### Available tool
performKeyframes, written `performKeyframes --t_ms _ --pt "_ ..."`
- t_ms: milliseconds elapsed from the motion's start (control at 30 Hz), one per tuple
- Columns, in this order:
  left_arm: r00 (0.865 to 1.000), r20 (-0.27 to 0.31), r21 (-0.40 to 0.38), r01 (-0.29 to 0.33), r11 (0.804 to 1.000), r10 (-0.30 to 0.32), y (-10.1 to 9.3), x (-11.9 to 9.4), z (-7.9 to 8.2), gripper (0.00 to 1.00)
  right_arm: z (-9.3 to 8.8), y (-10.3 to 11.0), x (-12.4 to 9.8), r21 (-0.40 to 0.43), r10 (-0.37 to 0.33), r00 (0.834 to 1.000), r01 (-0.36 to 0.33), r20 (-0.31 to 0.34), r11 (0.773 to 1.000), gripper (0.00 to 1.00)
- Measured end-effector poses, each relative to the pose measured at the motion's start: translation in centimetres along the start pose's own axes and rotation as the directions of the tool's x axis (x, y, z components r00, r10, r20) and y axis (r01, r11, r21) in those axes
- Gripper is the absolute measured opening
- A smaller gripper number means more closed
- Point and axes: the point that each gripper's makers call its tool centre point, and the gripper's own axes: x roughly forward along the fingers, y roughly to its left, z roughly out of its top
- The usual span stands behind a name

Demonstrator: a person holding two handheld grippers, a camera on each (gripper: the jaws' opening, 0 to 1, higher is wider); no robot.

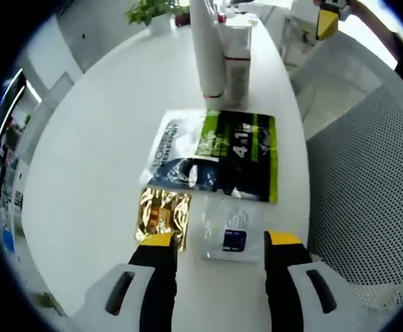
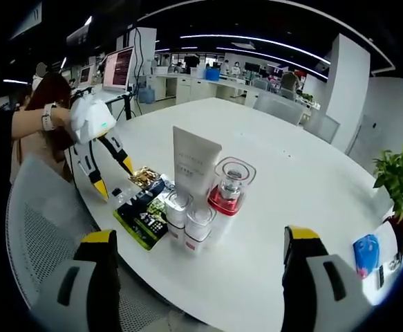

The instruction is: Arrange the skincare products in the storage area until every visible bottle or jar stands upright without overlapping.

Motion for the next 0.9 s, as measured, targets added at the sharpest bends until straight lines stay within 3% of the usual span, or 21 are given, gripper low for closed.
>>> performKeyframes --t_ms 133,300,467,567,900 --pt "0.997 0.064 -0.061 -0.036 0.997 0.04 0.5 -1.3 1.1 0.52 0.2 0.1 -0.1 -0.002 0.004 1.0 -0.004 0.01 1.0 1.0" --pt "0.982 0.155 -0.133 -0.09 0.987 0.11 0.9 -3.3 2.6 0.59 0.3 0.2 -0.3 0.0 0.006 1.0 -0.006 0.018 1.0 1.0" --pt "0.972 0.179 -0.183 -0.121 0.976 0.154 0.9 -4.3 2.9 0.76 0.4 0.4 -0.6 -0.005 0.006 1.0 -0.006 0.023 1.0 1.0" --pt "0.969 0.171 -0.194 -0.145 0.97 0.178 1.0 -4.7 2.6 0.77 0.5 0.5 -0.7 -0.006 0.007 1.0 -0.007 0.028 1.0 1.0" --pt "0.92 0.238 -0.329 -0.224 0.917 0.31 1.6 -8.0 2.9 0.84 0.9 0.9 -1.3 -0.003 0.012 0.999 -0.012 0.051 1.0 1.0"
